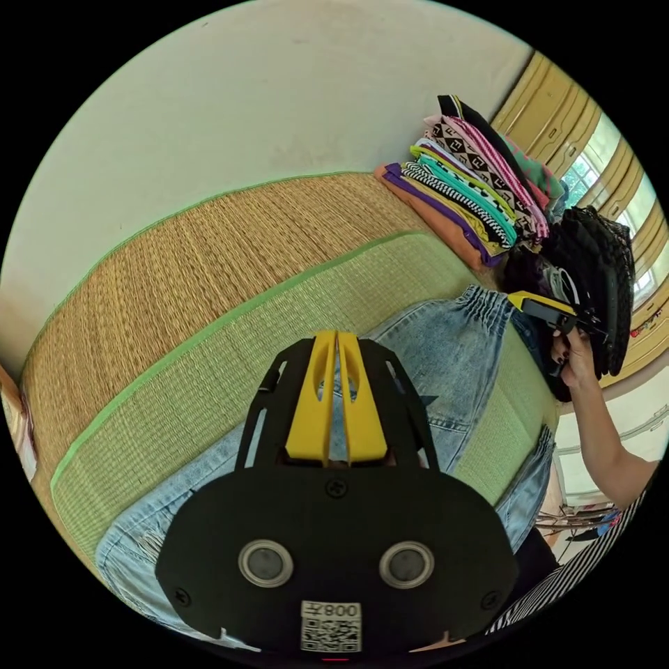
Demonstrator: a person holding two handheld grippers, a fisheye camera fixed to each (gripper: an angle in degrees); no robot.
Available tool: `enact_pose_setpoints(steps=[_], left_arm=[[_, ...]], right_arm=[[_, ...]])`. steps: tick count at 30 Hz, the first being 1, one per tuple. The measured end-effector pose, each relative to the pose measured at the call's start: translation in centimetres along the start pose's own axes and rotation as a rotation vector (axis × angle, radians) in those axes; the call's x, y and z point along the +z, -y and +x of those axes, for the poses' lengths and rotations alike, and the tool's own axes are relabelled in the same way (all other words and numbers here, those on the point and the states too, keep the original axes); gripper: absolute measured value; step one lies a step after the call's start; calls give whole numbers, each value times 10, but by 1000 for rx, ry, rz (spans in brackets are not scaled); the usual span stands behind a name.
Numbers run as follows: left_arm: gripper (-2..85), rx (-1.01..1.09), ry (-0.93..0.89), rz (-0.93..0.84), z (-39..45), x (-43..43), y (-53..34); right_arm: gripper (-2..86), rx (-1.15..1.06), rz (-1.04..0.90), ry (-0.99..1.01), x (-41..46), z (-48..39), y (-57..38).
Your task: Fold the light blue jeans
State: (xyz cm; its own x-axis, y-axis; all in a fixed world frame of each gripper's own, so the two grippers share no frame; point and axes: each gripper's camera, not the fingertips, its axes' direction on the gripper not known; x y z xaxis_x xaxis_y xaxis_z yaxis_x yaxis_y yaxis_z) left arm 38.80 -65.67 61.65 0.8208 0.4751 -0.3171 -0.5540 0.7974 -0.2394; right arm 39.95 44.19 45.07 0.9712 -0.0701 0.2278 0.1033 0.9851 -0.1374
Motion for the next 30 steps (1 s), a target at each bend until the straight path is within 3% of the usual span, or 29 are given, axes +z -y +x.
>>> enact_pose_setpoints(steps=[4,10,15,19,22,26,30], left_arm=[[75,84,14,-164,16,30,3],[25,180,164,-189,38,37,2],[23,152,168,-31,39,6,-1],[53,52,197,-87,25,16,-4],[68,38,61,-39,28,11,-23],[87,261,-294,-108,79,14,-80],[99,409,-371,-252,123,21,-147]], right_arm=[[5,-36,20,-18,-8,-12,-3],[4,-45,68,5,-23,-19,-6],[4,-56,147,15,-54,-24,-5],[5,55,25,-105,-26,-8,6],[13,20,-38,-88,-29,-9,-7],[42,-82,-74,-140,-68,-34,-82],[72,16,-174,-104,-88,-34,-164]])
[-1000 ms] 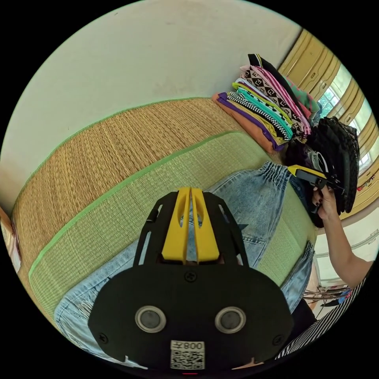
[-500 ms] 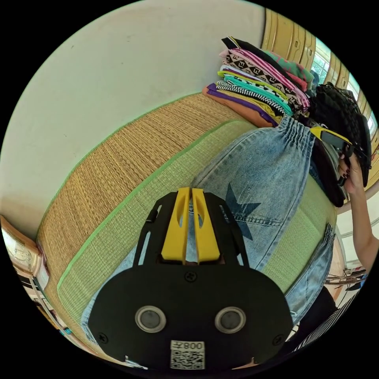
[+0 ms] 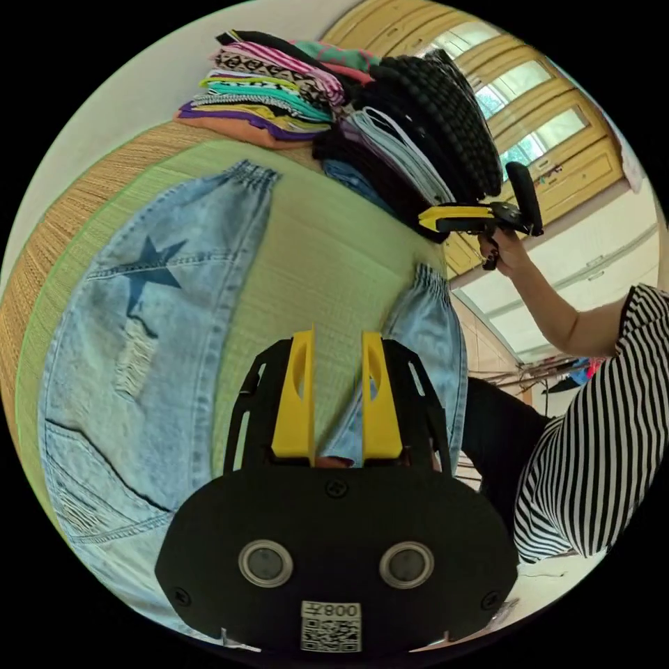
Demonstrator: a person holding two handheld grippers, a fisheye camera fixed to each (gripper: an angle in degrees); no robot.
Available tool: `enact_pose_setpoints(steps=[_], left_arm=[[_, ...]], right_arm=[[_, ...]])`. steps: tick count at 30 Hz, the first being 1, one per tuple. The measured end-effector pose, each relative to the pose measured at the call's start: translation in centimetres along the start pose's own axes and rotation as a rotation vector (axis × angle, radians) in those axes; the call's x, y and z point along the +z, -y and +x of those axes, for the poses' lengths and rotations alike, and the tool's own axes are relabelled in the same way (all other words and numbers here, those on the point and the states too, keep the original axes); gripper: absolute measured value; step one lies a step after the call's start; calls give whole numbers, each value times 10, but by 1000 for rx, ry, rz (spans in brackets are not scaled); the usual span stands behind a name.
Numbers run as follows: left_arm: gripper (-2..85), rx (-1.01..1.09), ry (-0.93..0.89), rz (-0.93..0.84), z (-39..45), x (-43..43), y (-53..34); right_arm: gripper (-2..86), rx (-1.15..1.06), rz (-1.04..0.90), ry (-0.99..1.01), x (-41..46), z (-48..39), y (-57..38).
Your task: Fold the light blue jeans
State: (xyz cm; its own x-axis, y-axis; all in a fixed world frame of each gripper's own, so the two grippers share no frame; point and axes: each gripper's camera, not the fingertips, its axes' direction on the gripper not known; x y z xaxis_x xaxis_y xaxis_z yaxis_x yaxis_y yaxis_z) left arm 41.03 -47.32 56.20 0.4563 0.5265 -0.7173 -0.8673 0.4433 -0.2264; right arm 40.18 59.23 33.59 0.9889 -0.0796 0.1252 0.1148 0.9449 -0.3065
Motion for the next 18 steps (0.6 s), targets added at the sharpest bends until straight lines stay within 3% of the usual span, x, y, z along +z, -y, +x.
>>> enact_pose_setpoints(steps=[4,10,18], left_arm=[[94,-31,59,-133,23,24,-47],[30,-80,162,-173,32,31,-75],[15,-137,141,31,41,-13,-108]], right_arm=[[77,136,-101,23,10,7,-55],[50,167,-171,65,26,7,-50],[4,110,16,72,-55,17,-18]])
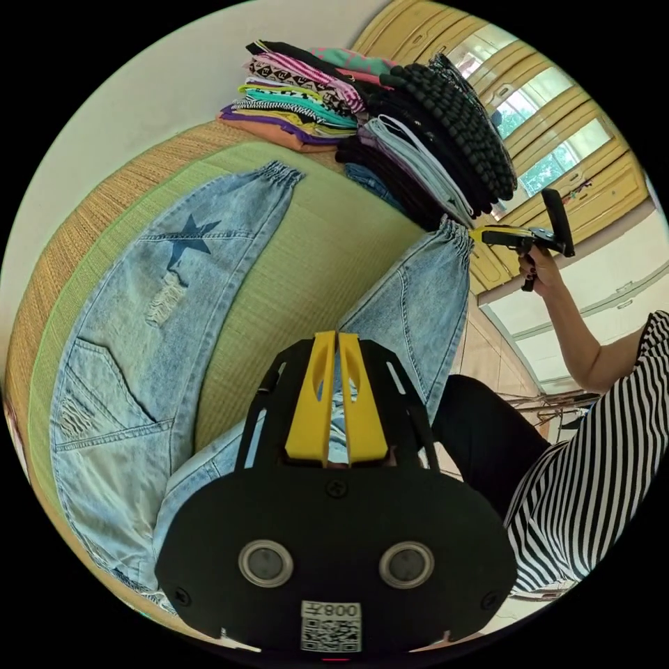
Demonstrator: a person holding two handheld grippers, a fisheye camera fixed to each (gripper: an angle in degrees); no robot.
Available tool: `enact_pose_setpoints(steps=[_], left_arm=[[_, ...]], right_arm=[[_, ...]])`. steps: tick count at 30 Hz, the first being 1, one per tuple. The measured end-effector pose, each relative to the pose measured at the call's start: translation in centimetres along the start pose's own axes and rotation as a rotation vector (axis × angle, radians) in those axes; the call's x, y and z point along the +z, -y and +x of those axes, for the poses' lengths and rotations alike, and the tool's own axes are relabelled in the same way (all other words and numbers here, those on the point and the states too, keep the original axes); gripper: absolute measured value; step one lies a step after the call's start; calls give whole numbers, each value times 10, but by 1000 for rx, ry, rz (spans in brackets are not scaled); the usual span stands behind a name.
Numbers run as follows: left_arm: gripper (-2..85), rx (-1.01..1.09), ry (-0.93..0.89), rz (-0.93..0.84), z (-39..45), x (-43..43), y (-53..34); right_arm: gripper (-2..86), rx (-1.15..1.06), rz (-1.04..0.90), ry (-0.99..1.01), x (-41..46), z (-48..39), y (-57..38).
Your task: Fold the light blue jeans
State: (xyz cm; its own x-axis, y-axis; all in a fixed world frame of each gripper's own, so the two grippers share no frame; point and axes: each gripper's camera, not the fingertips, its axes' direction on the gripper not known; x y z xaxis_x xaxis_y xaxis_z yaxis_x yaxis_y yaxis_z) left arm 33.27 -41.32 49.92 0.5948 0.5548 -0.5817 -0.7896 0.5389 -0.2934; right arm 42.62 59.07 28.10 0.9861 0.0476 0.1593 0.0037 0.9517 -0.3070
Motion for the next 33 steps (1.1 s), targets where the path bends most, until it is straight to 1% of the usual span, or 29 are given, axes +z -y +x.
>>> enact_pose_setpoints(steps=[3,4,5,6,7,8,9,11,12,13,14,16,17,20,21,22,23,25,27,30,33], left_arm=[[26,-13,32,-23,-1,11,-10],[35,-4,65,-66,-2,24,-16],[44,-44,90,-107,-6,35,-24],[49,-64,94,-115,-8,38,-29],[53,-99,102,-100,-12,35,-40],[54,-137,103,-56,-15,25,-54],[55,-153,94,-30,-16,18,-62],[57,-220,53,76,-23,-11,-104],[57,-241,54,92,-26,-18,-116],[56,-295,77,98,-31,-28,-144],[52,-369,118,84,-37,-36,-173],[43,-482,160,50,-48,-42,-220],[35,-569,183,37,-54,-44,-251],[15,-720,172,15,-62,-41,-318],[12,-742,171,-16,-63,-37,-330],[9,-757,147,22,-61,-36,-350],[7,-800,110,50,-62,-39,-366],[4,-806,80,49,-63,-44,-384],[3,-792,95,77,-60,-56,-401],[2,-826,121,184,-59,-83,-444],[1,-923,195,229,-62,-105,-497]], right_arm=[[3,29,-30,39,8,13,10],[2,53,-69,33,24,21,13],[2,100,-106,6,41,32,15],[2,130,-131,-30,48,38,16],[2,191,-159,-59,55,48,18],[2,194,-113,-19,46,48,20],[2,174,-82,1,40,44,21],[1,99,-16,14,24,17,30],[1,74,-3,28,23,7,33],[1,9,2,85,26,-18,39],[1,-79,-15,168,35,-47,45],[1,-199,-71,248,56,-96,51],[1,-273,-121,270,73,-129,53],[1,-436,-246,261,114,-194,46],[1,-464,-280,235,123,-203,44],[1,-489,-285,167,132,-213,39],[1,-493,-254,179,125,-213,38],[1,-475,-301,208,123,-210,45],[0,-471,-317,196,117,-211,51],[0,-503,-274,192,96,-232,59],[0,-557,-251,205,85,-268,61]])
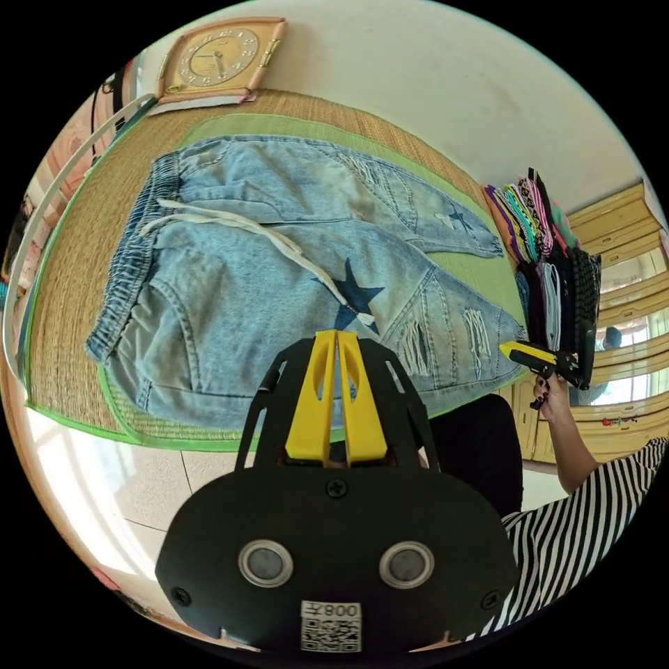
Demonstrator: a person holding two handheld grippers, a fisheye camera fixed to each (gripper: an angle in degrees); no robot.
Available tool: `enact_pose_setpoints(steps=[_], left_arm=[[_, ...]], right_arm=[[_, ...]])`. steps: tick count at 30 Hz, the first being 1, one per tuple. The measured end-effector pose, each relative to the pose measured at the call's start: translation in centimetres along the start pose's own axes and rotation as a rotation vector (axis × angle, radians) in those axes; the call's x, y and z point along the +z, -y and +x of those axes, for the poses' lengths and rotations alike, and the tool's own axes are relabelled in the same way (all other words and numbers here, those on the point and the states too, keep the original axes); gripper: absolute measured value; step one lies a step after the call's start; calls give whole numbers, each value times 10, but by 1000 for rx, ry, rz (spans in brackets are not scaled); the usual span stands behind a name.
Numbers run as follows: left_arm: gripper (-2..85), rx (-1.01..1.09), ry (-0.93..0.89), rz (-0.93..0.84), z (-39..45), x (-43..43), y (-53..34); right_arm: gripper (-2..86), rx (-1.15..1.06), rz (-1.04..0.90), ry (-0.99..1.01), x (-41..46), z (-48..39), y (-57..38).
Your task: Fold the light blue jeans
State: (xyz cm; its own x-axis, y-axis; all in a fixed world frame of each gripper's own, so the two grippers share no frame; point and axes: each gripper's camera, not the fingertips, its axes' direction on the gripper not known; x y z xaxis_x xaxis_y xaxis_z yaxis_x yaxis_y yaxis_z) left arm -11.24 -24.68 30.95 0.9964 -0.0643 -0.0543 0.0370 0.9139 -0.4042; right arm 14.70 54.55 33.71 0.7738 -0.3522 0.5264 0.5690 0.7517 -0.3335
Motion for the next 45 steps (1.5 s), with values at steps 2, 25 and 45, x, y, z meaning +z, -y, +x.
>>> enact_pose_setpoints(steps=[2,25,45], left_arm=[[1,-94,73,38,-40,-15,-20],[7,-81,-210,166,-230,-86,-54],[1,46,-387,-39,-228,-60,99]], right_arm=[[1,-59,-21,16,8,-30,17],[2,-28,-314,-325,45,-131,91],[1,62,-266,-82,15,-85,83]])
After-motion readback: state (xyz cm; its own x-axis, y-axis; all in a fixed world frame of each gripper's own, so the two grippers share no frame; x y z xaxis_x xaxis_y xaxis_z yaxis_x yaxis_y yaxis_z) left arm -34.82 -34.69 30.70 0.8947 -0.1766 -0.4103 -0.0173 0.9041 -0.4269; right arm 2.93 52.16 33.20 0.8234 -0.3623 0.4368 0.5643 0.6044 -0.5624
